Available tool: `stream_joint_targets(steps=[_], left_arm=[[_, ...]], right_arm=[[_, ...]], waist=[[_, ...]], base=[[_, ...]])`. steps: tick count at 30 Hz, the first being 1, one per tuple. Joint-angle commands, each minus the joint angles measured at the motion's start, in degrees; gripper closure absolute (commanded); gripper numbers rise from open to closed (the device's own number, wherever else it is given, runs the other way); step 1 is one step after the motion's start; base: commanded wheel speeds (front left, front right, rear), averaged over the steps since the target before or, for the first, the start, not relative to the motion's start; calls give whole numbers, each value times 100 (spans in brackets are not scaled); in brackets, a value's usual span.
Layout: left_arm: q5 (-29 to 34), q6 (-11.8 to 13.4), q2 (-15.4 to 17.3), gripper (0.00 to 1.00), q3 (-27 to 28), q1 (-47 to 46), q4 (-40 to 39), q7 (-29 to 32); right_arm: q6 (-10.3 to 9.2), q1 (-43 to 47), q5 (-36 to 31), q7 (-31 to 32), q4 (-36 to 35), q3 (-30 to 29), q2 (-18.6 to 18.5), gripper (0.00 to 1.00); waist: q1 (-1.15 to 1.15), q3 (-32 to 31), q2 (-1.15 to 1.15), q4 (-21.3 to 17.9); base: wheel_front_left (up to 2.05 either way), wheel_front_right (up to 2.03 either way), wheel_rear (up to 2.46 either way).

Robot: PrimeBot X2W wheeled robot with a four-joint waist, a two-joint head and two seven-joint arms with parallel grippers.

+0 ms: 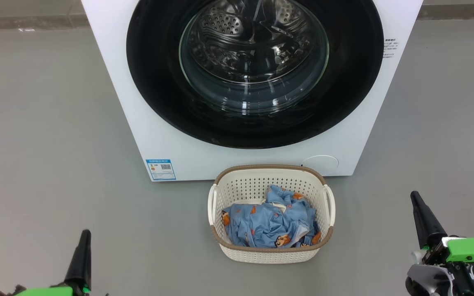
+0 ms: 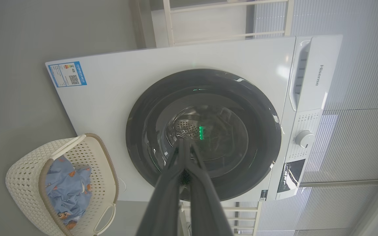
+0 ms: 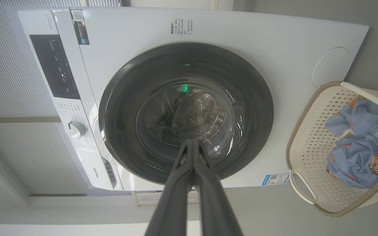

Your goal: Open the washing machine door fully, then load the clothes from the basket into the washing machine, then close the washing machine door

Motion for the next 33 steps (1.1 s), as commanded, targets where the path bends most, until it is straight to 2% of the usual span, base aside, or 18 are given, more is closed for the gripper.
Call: stream_joint_targets(steps=[1,2,7,10,15,33], left_arm=[[-45,-39,52,100,182,-243,-92,-5],[1,2,-2,0,-3,7,15,0],[19,8,-33,0,-21,61,98,-37],[51,6,-30,0,-34,19,46,-101],[109,4,-11,0,-66,-25,-23,-183],[688,-2,160,0,-288,-211,-126,-493]], right_arm=[[34,-111,-58,44,-143,103,-45,100],[0,1,1,-2,21,2,3,0],[0,19,2,-23,134,19,51,0],[1,-26,9,-66,80,40,48,0],[2,-74,4,-125,12,68,44,0],[7,-260,-367,-454,-217,367,-117,0]], waist=[[0,0,0,0],[0,0,0,0],[1,7,0,1],[13,-8,0,3],[1,3,0,1],[0,22,0,2]], base=[[0,0,0],[0,0,0],[0,0,0],[0,0,0],[0,0,0],[0,0,0]])
